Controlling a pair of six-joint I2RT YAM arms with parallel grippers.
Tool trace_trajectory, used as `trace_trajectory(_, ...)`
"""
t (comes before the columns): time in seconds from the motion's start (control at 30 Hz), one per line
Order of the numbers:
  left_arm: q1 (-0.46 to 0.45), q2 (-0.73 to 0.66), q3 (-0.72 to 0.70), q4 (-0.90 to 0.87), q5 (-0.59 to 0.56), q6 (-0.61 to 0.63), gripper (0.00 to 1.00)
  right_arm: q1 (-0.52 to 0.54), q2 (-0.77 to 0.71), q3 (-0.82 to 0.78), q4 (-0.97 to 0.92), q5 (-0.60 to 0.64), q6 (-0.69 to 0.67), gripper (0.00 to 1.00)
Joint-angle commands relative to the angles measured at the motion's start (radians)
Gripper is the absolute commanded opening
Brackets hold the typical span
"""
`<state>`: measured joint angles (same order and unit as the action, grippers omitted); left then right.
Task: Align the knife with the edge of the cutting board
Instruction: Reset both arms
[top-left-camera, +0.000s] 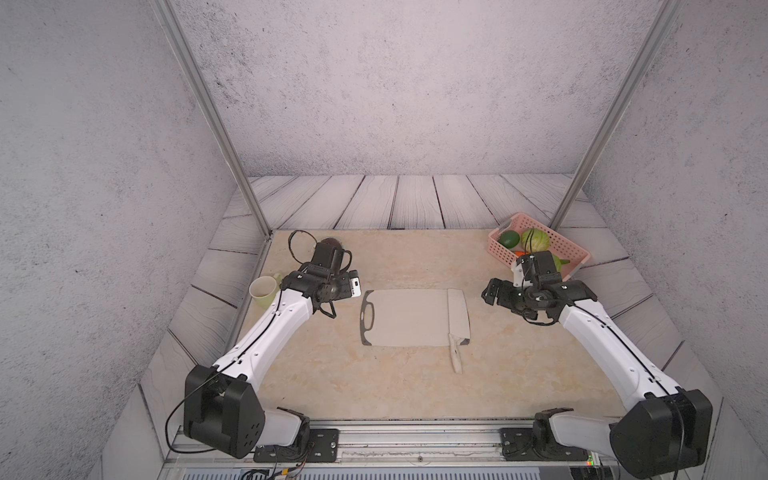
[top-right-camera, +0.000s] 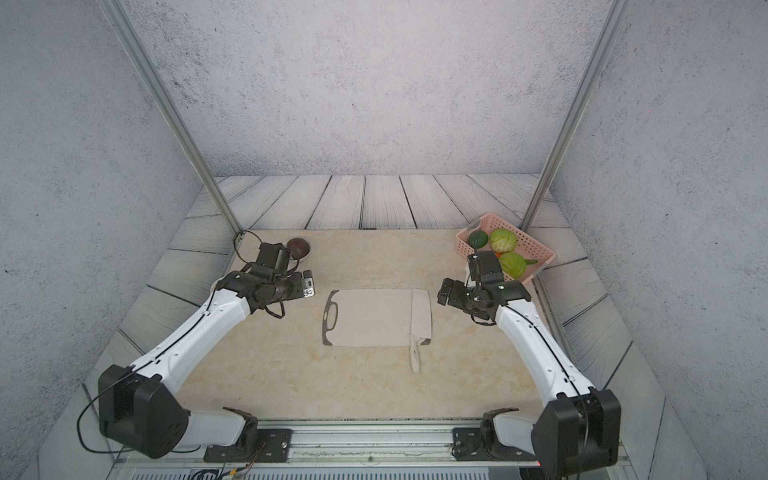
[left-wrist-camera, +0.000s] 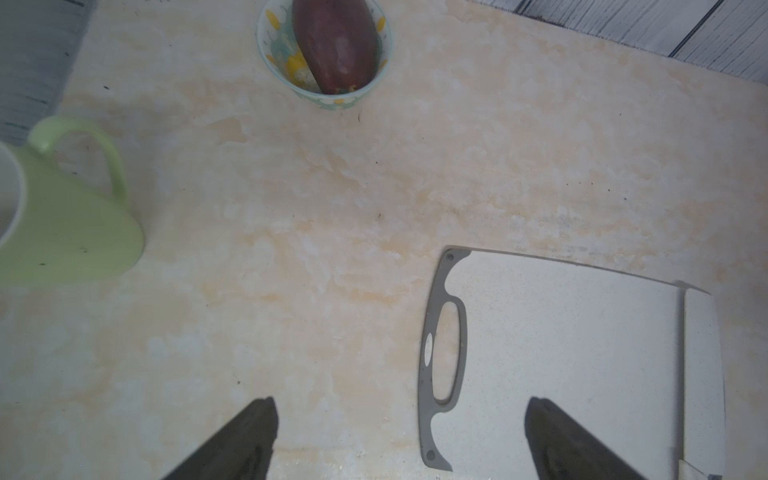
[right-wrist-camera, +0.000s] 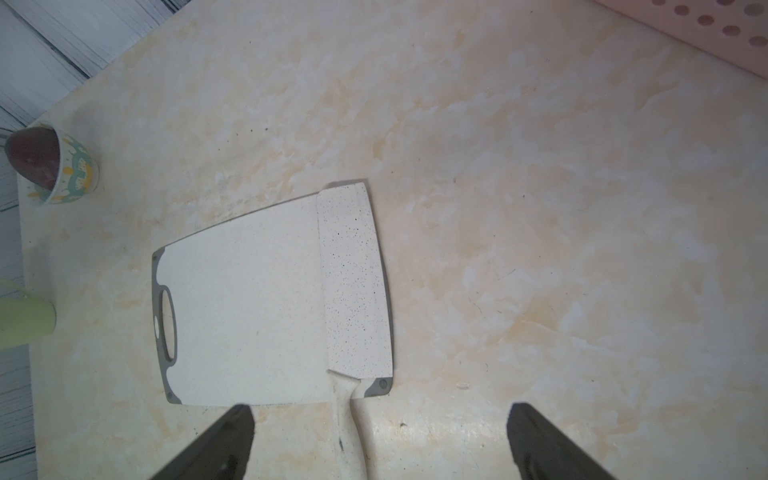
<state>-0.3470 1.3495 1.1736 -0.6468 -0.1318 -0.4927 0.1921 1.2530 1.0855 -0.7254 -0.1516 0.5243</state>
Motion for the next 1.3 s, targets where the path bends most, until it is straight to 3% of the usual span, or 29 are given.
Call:
trace_trajectory(0.0,0.011,-0.058,-0.019,0.007,-0.104,0.019,0.98,-0.018,-0.006,0.034,0.049,0.000,0.010,0.99)
trace_trajectory(0.53,0.040,-0.266,-0.219,0.234,-0.241,0.118,0.98,-0.207,-0.028,-0.033,0.183,-0.008,0.012,0.99)
trace_trajectory(0.77,0.085,-0.275,-0.239,0.263,-0.317,0.093,0.98,-0.263,-0.086,-0.135,0.279,0.067,0.025,0.99)
trace_trajectory(1.03,0.158,-0.241,-0.367,0.369,-0.394,0.040,0.98,-0.300,-0.052,-0.174,0.363,0.115,0.061,0.99)
trace_trajectory(1.27,0.191,-0.179,-0.430,0.414,-0.565,0.016,0.98,-0.309,-0.009,-0.196,0.438,0.211,0.064,0.99)
